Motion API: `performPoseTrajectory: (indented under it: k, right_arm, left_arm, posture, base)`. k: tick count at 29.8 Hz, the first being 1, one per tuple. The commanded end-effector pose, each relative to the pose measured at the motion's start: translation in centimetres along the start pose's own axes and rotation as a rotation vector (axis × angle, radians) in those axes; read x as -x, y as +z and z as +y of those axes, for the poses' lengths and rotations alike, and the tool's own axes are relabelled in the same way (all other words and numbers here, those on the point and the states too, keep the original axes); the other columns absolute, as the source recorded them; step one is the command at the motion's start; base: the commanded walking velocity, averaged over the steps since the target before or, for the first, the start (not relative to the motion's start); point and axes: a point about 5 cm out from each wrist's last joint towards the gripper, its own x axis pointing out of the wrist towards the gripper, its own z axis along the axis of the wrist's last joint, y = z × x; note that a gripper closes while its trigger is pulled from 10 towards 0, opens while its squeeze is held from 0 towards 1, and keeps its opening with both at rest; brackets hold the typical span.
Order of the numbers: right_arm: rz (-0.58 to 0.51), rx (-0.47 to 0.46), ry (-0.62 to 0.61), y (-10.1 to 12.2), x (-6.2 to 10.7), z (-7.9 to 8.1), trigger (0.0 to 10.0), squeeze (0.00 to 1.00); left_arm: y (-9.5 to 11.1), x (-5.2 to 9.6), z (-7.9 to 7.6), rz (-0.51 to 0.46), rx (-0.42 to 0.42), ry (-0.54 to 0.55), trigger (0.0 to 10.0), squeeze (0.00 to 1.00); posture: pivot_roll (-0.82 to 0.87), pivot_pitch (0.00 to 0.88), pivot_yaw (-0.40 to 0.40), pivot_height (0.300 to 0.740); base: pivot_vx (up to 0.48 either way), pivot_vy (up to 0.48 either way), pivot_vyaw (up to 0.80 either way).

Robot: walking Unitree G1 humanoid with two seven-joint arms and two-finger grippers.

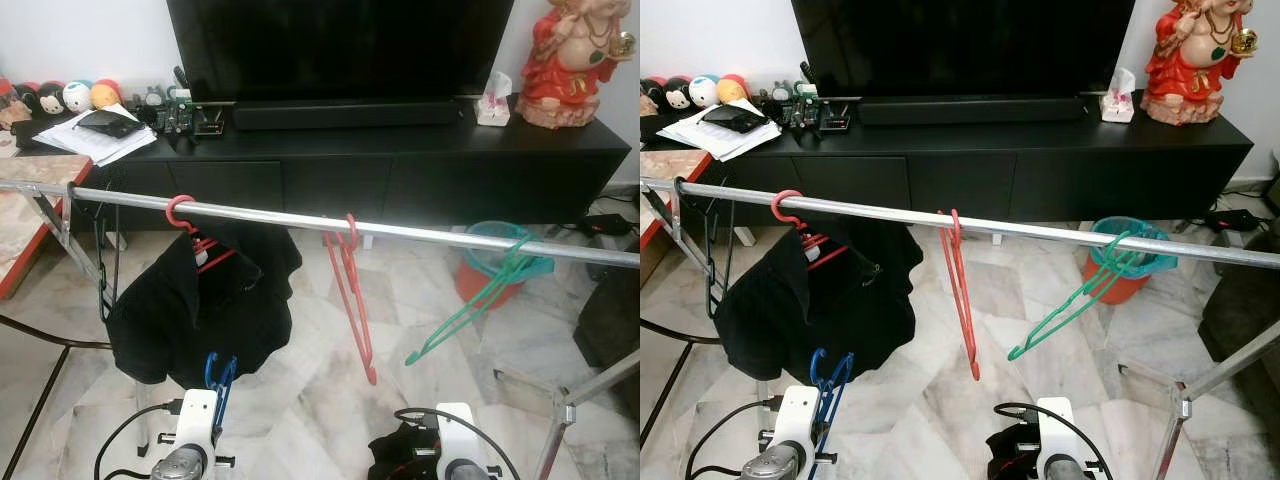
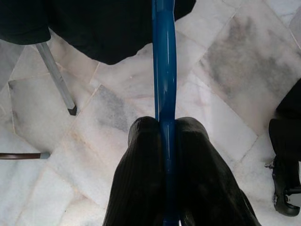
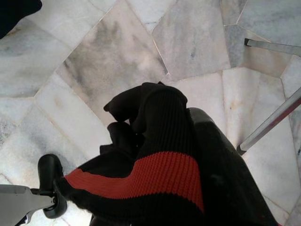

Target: Hang hanger

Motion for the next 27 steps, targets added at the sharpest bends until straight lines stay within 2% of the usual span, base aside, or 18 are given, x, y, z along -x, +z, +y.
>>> performPoseTrajectory:
  k: [1,14,24,27]
  right_arm:
    - [-0.009,-0.006,-0.005,0.18,-0.03,-0.01,10.0,0.00]
    - [-0.006,-0.013,-0.011,0.02,0.01,-0.11,10.0,0.00]
    - [-0.008,-0.013,-0.007,0.04,0.01,-0.04,10.0,0.00]
    - [-0.008,-0.015,-0.008,0.06,0.01,-0.07,10.0,0.00]
  left_arm:
    - [-0.23,0.11,0.43,-0.002,-0.014,0.006,10.0,0.00]
    - [-0.67,0.20,0.28,0.014,-0.008,0.006,10.0,0.00]
    - [-1.07,0.31,0.93,0.039,-0.009,0.015,10.0,0.00]
    - [-1.14,0.32,1.00,0.044,-0.008,0.018,10.0,0.00]
  posture:
    - [-0.02,0.000,0.029,0.740]
    - [-0.02,0.000,0.031,0.740]
    - [-0.02,0.000,0.030,0.740]
    - [-0.02,0.000,0.030,0.740]
  base:
    - [0.000,0.000,0.00]
    - [0.000,0.000,0.00]
    - [0.000,0.000,0.00]
    - [-0.244,0.000,0.00]
